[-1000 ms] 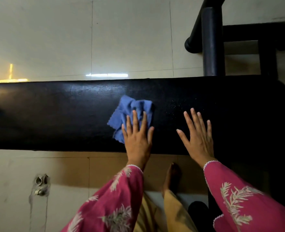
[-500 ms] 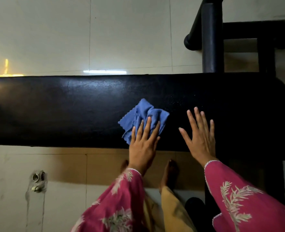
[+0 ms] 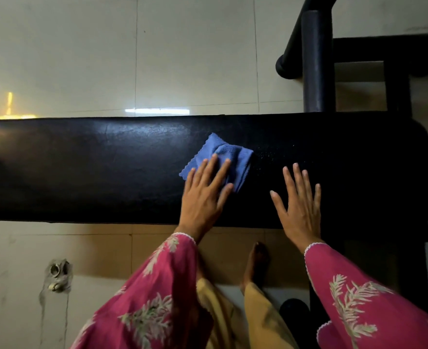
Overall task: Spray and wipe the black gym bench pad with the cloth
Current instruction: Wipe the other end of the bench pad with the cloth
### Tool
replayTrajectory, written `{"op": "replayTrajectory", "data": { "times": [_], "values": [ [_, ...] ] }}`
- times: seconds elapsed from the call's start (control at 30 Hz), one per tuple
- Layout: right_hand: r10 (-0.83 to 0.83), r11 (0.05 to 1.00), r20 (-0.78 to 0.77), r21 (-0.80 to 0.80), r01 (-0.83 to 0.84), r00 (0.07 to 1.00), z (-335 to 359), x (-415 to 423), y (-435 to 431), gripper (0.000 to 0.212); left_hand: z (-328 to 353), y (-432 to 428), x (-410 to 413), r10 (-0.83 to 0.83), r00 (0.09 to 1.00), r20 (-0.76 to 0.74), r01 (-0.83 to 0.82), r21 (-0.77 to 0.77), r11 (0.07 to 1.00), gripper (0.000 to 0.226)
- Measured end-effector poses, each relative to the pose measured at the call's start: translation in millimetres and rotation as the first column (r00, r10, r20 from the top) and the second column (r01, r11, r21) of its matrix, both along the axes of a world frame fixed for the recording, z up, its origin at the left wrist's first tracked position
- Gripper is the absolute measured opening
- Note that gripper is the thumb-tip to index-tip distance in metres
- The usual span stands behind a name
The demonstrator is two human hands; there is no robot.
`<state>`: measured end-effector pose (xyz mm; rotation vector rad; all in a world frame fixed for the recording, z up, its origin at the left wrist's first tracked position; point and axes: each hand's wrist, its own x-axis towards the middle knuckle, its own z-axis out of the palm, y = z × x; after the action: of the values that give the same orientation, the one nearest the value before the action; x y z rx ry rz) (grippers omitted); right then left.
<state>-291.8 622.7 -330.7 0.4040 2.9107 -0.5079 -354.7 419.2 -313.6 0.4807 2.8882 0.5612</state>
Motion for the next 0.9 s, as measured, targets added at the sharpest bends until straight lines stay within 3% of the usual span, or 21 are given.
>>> {"op": "replayTrajectory", "data": {
  "times": [0.13, 0.2, 0.4, 0.53, 0.7, 0.83, 0.9],
  "values": [
    [-0.053, 0.995, -0.112, -0.088, 0.043, 0.992, 10.7, -18.6, -40.7, 0.062, 2.3, -39.9, -10.9, 0.24, 0.971, 0.009, -0.24, 0.008, 0.971, 0.053],
    [-0.022, 0.995, -0.166, -0.1, 0.006, 0.986, 13.3, -31.8, -69.5, 0.058, 0.5, -52.6, -12.8, 0.276, 0.961, 0.026, -0.276, -0.017, 0.961, 0.055],
    [0.05, 0.997, -0.238, -0.051, -0.064, 0.97, 5.3, -62.7, -138.0, 0.051, -8.0, -72.9, -17.0, 0.257, 0.965, 0.047, -0.253, -0.072, 0.965, 0.055],
    [0.017, 0.998, -0.167, 0.058, -0.007, 0.986, -3.4, -71.2, -156.5, 0.054, -13.6, -82.2, -17.7, 0.216, 0.975, 0.059, -0.211, -0.085, 0.974, 0.055],
    [0.186, 0.969, -0.101, 0.184, -0.165, 0.977, -15.3, -74.1, -142.2, 0.062, -15.5, -87.3, -16.3, 0.173, 0.983, 0.059, -0.168, -0.081, 0.983, 0.055],
    [0.044, 0.978, -0.104, 0.21, -0.022, 0.994, -14.4, -78.6, -127.9, 0.065, -12.6, -82.3, -18.7, 0.192, 0.978, 0.087, -0.188, -0.053, 0.981, 0.057],
    [0.068, 0.978, -0.107, 0.203, -0.045, 0.992, -13.6, -72.7, -129.8, 0.061, -11.9, -76.5, -19.8, 0.183, 0.979, 0.083, -0.18, -0.043, 0.983, 0.06]
  ]
}}
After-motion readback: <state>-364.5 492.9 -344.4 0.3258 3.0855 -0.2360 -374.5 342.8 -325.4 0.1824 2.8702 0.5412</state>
